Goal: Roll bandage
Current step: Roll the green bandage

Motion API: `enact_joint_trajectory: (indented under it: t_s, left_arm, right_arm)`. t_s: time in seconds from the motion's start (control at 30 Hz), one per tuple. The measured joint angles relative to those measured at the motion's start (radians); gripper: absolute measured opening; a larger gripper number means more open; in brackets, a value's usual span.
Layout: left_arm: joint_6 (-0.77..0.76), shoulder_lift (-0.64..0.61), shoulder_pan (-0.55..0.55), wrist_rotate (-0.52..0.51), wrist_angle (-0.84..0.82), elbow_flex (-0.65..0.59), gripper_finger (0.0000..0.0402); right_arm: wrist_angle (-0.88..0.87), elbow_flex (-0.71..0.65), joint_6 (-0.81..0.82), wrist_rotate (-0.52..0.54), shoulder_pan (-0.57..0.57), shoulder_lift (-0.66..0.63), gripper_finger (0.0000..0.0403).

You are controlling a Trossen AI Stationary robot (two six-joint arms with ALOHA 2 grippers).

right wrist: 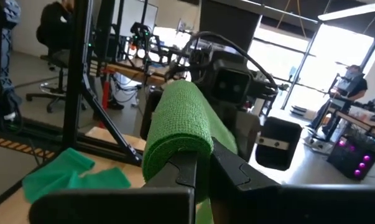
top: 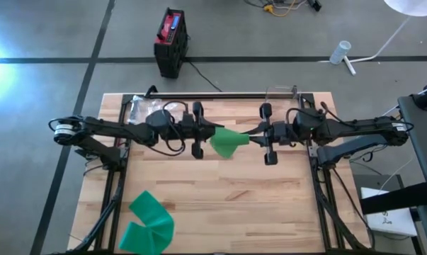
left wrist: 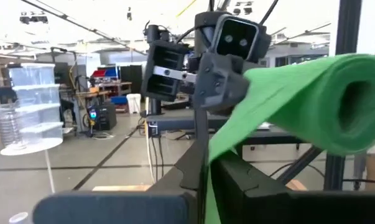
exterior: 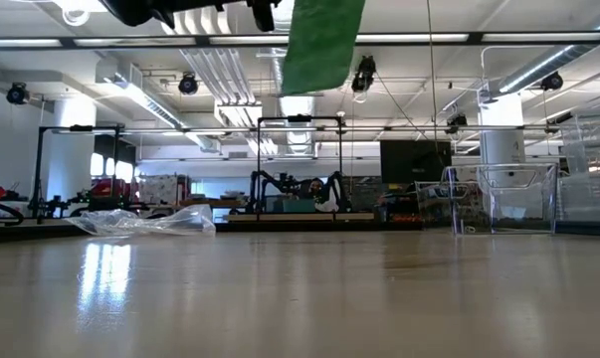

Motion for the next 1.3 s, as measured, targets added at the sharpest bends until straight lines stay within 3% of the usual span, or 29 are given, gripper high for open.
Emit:
enact_joint_trajectory:
  t_s: [0.23,0.53,0.83,1.03,1.3]
  left_arm:
    - [-0.001,0.024,-0.001,-0.043,0.000,-0.008,0.0001]
    - [-0.047,0.023,-0.005,-0.057,0.076,-0.095,0.0000]
    - [0.004,-0.013,-0.006,0.102,0.065,-0.105,0.0008]
    - [0.041,-0.072,-0.002,0.103,-0.062,-0.112,0.0070]
    - [0.042,-0.125,0.021,0.099,-0.033,-0.220,0.0183]
  right_arm:
    - [0.001,0.033,0.020,0.000,0.000,0.000,0.0009]
    - [-0.035,0.046,-0.077,0.231,0.000,0.000,0.0009]
    - [-0.040,0.046,-0.109,0.228,0.000,0.000,0.0009]
    - [-0.027,0.048,-0.089,0.170,0.003,0.000,0.0009]
    - [-0.016,0.048,-0.050,0.171,0.002,0.000,0.0009]
